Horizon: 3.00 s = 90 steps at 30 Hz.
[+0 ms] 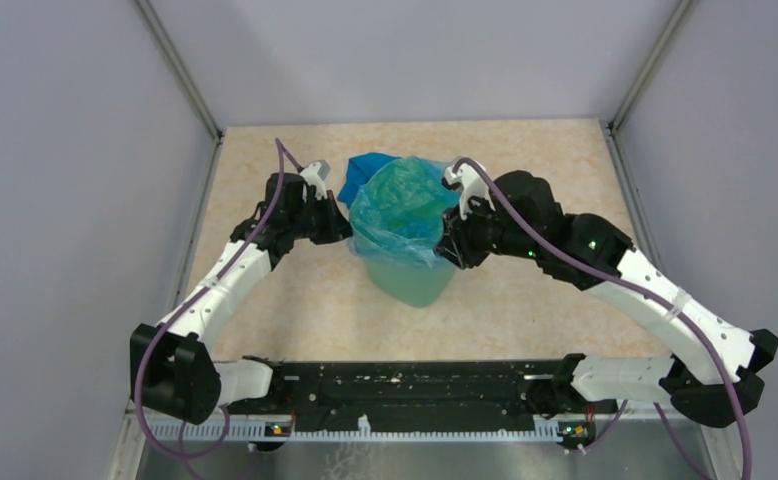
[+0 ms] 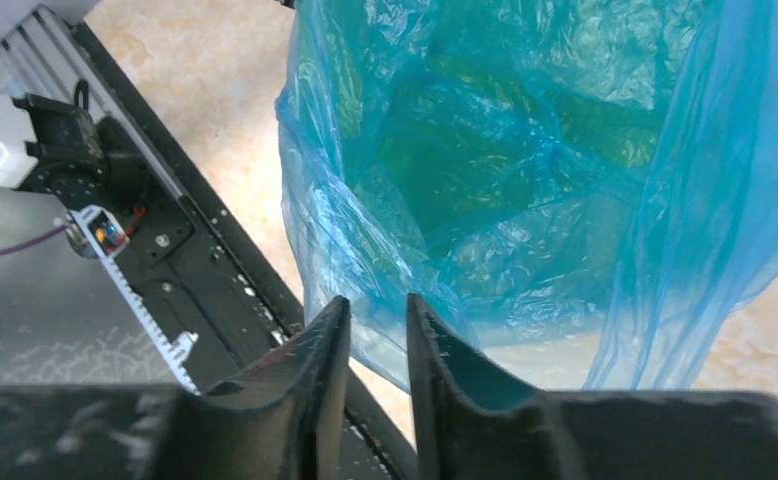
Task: Put the trash bags into the trash bin
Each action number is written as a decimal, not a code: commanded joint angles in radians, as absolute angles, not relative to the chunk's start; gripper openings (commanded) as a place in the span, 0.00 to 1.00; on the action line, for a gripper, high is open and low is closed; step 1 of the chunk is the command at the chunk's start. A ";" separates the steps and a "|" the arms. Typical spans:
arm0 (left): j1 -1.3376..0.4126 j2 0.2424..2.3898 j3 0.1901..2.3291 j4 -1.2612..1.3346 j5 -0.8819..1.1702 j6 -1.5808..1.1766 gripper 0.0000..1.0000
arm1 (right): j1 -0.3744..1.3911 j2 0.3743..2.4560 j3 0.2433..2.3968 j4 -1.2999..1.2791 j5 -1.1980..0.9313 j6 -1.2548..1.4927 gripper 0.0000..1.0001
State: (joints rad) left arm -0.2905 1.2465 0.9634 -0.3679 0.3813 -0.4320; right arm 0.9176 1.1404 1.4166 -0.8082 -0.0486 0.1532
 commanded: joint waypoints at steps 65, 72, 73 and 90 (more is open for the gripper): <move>-0.290 1.290 1.001 -0.334 0.392 -0.431 0.00 | 0.837 0.973 1.072 -0.680 -0.163 0.287 0.06; -0.290 1.329 1.003 -0.294 0.389 -0.457 0.00 | 0.838 0.966 1.007 -0.670 0.027 0.317 0.07; -0.290 1.335 1.010 -0.292 0.389 -0.457 0.00 | 0.837 0.966 1.005 -0.670 0.042 0.321 0.10; -0.290 1.347 1.052 -0.304 0.395 -0.443 0.00 | 0.839 0.943 1.296 -0.894 0.260 0.308 0.66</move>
State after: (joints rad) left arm -0.2905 1.3468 1.0157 -0.3435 0.3950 -0.4503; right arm 0.8333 0.9375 1.1816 -0.8658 0.1837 0.3164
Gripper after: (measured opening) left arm 0.005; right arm 0.651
